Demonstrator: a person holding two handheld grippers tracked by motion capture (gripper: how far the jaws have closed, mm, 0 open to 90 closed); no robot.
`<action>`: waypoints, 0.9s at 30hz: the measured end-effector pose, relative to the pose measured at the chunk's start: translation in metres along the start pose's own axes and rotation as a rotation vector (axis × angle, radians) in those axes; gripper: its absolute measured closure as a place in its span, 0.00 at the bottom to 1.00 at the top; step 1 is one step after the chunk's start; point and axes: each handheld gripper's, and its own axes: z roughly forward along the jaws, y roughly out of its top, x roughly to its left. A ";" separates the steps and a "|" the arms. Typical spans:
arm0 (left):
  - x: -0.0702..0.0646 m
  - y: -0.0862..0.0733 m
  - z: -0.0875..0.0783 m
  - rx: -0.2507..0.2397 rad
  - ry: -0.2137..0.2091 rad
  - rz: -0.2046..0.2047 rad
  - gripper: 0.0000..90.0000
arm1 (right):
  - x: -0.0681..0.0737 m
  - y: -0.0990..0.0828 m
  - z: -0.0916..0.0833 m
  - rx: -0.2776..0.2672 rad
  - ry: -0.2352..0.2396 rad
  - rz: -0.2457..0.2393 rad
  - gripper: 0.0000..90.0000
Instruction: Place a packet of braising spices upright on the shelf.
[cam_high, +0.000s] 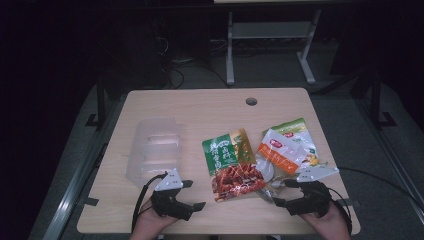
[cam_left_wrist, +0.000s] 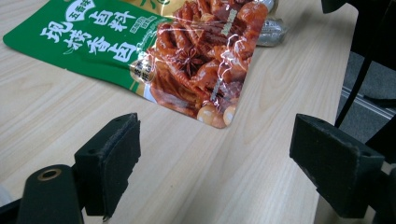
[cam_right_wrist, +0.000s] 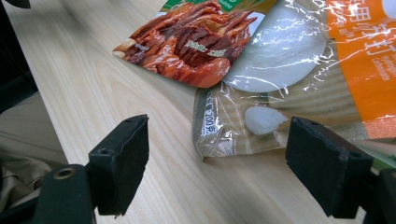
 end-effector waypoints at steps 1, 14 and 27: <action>0.000 0.000 0.000 0.000 0.000 0.002 0.18 | -0.001 0.000 0.000 -0.003 0.000 -0.005 0.23; -0.001 0.003 0.002 -0.002 -0.001 0.023 0.18 | -0.001 0.022 0.000 -0.020 0.000 -0.014 0.23; 0.004 0.002 0.000 -0.012 0.006 0.014 0.18 | -0.007 0.078 0.025 0.036 0.044 -0.045 0.23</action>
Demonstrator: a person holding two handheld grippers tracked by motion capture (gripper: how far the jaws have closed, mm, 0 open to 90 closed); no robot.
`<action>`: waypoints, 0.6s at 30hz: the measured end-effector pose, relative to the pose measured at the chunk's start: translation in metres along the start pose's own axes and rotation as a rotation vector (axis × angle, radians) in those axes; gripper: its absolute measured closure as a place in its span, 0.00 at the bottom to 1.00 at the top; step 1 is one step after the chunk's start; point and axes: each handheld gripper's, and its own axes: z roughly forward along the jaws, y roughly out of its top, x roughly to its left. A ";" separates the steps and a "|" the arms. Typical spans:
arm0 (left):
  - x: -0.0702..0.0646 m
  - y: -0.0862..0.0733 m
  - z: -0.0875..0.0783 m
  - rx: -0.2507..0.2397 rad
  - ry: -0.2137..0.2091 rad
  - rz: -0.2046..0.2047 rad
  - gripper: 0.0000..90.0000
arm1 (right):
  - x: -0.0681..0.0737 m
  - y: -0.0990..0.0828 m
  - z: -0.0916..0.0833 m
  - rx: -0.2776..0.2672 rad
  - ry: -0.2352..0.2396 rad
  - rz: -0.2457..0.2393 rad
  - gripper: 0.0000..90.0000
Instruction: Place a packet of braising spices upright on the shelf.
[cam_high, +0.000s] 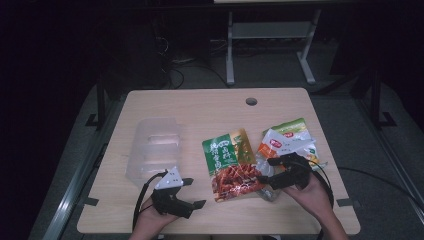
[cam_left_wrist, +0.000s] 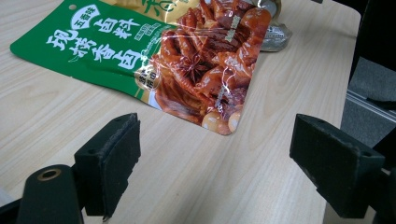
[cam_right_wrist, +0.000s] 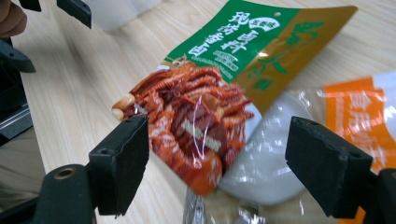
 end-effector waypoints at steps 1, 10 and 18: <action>0.000 0.000 0.000 0.001 0.001 0.001 0.18 | -0.001 0.004 0.002 0.007 -0.001 -0.012 0.24; -0.001 0.000 -0.001 -0.012 -0.002 0.005 0.18 | -0.012 0.035 0.011 0.044 -0.002 -0.030 0.24; -0.002 0.003 0.000 -0.023 -0.011 0.005 0.18 | -0.028 0.068 0.029 0.091 -0.004 -0.033 0.24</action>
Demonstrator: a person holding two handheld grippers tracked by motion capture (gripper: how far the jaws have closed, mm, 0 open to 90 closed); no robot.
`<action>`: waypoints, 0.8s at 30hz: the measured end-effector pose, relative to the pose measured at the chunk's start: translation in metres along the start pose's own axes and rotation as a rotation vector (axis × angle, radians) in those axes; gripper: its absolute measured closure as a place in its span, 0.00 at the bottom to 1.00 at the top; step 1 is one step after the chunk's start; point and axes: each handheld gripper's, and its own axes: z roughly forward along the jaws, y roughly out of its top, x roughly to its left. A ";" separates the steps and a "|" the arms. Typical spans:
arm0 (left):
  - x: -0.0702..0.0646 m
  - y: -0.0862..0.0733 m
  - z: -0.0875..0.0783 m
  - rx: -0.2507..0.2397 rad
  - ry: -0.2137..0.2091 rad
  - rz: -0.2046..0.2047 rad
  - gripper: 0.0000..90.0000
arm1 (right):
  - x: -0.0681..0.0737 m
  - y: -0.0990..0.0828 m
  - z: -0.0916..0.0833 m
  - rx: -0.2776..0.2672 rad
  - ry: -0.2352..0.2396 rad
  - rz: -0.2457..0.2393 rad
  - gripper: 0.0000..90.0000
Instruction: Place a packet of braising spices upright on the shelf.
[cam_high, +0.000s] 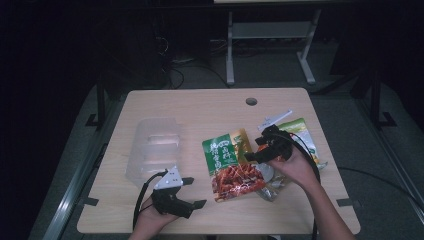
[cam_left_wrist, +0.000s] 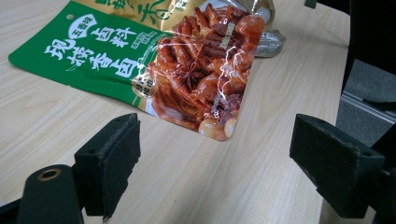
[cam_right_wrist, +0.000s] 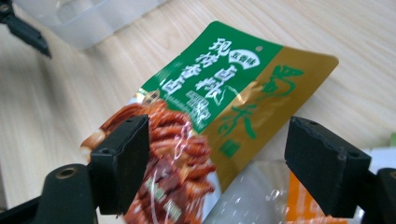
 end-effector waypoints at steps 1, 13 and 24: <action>0.000 0.001 0.000 -0.004 0.000 0.002 0.18 | -0.002 0.004 0.003 0.013 -0.001 0.005 0.24; -0.007 0.004 0.000 -0.014 0.000 0.016 0.18 | -0.038 0.037 0.042 0.143 -0.031 0.083 0.28; -0.009 0.006 0.002 -0.011 -0.015 0.036 0.18 | -0.063 0.035 0.073 0.235 -0.013 0.222 0.36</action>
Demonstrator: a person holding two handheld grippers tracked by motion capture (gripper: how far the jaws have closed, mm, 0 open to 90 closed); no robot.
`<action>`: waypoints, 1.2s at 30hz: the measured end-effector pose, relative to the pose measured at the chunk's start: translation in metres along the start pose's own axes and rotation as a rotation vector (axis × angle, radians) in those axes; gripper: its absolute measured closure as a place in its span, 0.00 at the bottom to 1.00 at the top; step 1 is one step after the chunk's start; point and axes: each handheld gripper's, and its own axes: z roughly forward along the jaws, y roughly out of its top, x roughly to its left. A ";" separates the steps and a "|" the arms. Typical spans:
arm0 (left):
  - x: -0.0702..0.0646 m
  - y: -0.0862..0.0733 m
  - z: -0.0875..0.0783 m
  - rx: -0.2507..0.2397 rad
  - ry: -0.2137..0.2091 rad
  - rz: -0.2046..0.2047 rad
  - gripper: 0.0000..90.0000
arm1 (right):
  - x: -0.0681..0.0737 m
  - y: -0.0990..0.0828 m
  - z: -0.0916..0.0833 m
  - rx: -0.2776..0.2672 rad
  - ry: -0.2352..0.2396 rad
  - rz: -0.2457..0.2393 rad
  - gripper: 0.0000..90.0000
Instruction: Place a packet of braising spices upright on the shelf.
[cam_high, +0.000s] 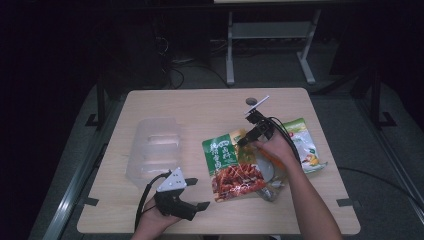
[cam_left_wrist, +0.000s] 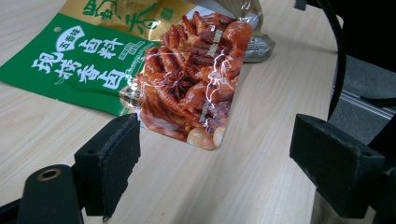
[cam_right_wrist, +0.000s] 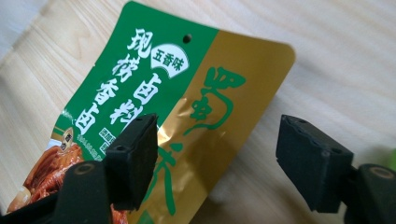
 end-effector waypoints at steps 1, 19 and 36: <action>0.000 0.000 0.000 0.002 -0.004 0.002 0.18 | 0.000 0.001 0.002 0.008 -0.006 -0.001 0.39; -0.001 0.000 0.006 0.011 -0.008 -0.015 0.18 | 0.011 -0.001 0.000 -0.006 0.092 -0.041 1.00; 0.005 0.014 0.026 -0.017 0.012 -0.089 0.17 | 0.058 -0.022 -0.079 -0.289 0.128 -0.214 1.00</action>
